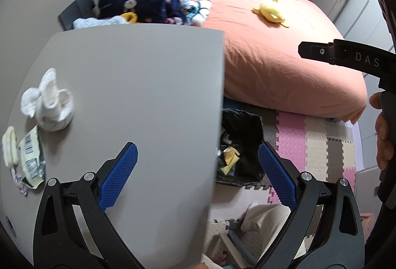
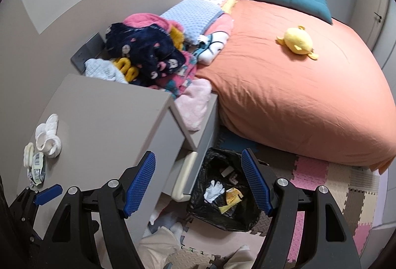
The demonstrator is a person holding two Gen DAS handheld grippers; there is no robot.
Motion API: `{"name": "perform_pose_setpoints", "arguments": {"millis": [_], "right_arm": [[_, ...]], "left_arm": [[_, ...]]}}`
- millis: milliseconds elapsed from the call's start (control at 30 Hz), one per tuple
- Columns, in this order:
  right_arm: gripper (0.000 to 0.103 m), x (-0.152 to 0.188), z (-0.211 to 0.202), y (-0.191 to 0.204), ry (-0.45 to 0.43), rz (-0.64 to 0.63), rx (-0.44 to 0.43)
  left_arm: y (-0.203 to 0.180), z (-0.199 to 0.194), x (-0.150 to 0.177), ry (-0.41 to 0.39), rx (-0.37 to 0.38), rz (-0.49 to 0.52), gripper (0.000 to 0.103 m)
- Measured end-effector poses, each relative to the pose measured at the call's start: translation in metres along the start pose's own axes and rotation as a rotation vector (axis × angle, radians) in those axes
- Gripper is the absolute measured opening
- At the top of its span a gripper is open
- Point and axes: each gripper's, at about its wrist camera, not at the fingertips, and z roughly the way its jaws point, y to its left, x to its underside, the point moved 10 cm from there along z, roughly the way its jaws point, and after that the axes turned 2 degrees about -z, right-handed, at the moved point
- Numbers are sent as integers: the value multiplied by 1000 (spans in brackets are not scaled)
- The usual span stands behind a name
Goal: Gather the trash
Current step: 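Move both open tools back over the table items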
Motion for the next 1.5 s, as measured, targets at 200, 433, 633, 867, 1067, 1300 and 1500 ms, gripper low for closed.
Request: {"name": "perform_pose_setpoints", "arguments": {"millis": [200,433,633,867,1067,1300,1500], "right_arm": [[73,-3,6,33,10,-39,-26],[73,-2,14,72,29,-82,-64],[73,-3,21,110,42,-131,-93],[73,-2,31,157,62,-199,-133],[73,1,39,192,75,-244,-165],[73,4,50,231,95,-283,-213],[73,5,61,261,119,-298,-263]], "left_arm": [[31,-7,6,-10,-17,-50,95],[65,-16,12,-25,-43,-102,95],[102,-22,17,-37,-71,-161,95],[145,-26,26,-40,-103,-238,95],[177,-30,30,-42,-137,-290,95],[212,-30,36,-39,-166,-347,95],[233,-26,40,-34,-186,-366,95]]}}
